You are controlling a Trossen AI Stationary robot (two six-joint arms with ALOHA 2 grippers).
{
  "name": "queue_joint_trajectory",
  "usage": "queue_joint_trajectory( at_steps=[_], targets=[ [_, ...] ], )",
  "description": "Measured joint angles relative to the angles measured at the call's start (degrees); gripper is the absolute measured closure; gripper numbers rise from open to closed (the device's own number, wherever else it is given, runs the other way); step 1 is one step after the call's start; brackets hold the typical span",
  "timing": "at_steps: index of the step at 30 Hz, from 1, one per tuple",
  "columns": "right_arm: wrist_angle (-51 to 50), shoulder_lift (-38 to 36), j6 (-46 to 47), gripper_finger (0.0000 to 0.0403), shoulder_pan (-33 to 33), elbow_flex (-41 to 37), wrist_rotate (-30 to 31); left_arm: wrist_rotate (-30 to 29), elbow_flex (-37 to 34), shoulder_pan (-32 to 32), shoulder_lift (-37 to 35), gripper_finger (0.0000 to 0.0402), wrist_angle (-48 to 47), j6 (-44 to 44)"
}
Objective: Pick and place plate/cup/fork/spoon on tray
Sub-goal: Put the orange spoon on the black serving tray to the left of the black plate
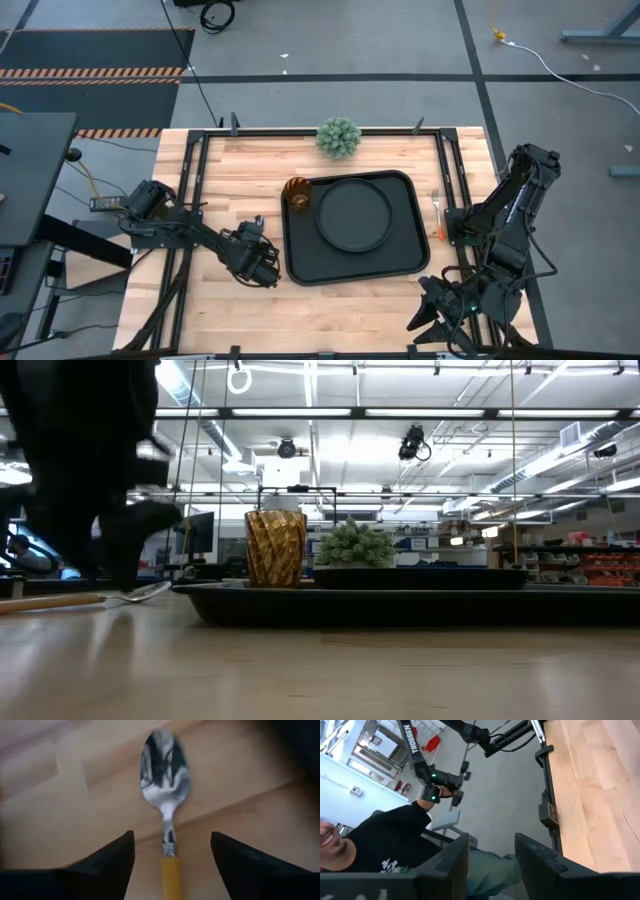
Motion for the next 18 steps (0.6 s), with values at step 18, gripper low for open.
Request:
queue_joint_trajectory(
  at_steps=[18],
  targets=[
    [1.9, 0.0, 0.0, 0.0239, 2.9, 0.0, 2.3, -1.0, -11.8, -0.8, -3.5, 0.0249, 15.9, -0.2]
  ],
)
